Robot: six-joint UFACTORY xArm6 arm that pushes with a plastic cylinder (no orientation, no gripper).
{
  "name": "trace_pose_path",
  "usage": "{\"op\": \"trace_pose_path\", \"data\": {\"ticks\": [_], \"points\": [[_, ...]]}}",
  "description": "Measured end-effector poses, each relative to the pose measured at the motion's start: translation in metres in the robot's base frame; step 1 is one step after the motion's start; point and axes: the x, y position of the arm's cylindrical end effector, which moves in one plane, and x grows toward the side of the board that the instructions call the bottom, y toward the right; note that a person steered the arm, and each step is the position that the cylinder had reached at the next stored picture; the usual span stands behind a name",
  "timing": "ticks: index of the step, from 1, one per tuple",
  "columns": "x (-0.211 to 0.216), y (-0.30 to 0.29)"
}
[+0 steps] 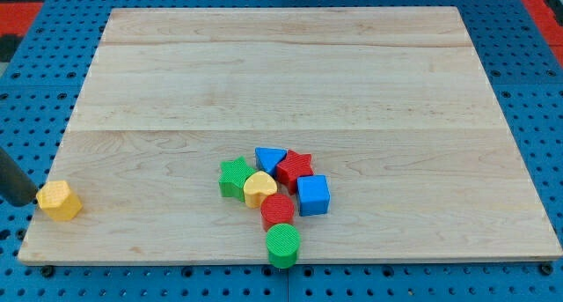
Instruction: Separate the green circle with red circle to the right side
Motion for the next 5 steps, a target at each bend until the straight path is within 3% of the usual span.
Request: {"op": "trace_pose_path", "data": {"ticks": [2,3,4,5], "points": [[0.01,0.181],[0.026,0.212],[0.065,0.192],[0.067,0.195]]}}
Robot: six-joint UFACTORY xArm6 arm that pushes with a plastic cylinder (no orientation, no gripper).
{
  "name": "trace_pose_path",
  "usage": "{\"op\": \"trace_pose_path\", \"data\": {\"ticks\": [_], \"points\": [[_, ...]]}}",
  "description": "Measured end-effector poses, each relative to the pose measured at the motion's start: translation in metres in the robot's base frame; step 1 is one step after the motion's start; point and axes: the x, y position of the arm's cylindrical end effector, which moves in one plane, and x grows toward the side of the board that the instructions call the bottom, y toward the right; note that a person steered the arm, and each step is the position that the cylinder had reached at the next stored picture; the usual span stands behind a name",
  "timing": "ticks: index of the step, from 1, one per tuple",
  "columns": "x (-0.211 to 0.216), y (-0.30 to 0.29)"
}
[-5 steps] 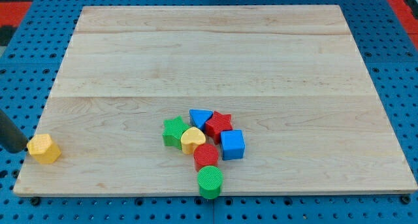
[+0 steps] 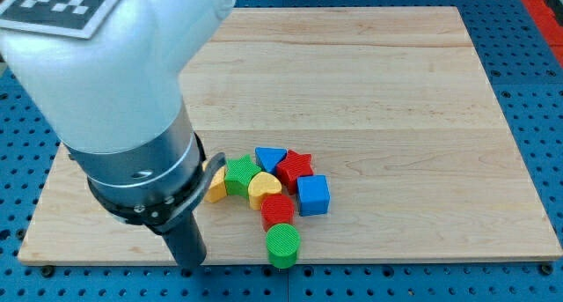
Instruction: Separate the green circle with red circle to the right side
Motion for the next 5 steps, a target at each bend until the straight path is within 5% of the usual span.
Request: {"op": "trace_pose_path", "data": {"ticks": [3,4,5], "points": [[0.0,0.202],[-0.004,0.239],[-0.011,0.206]]}}
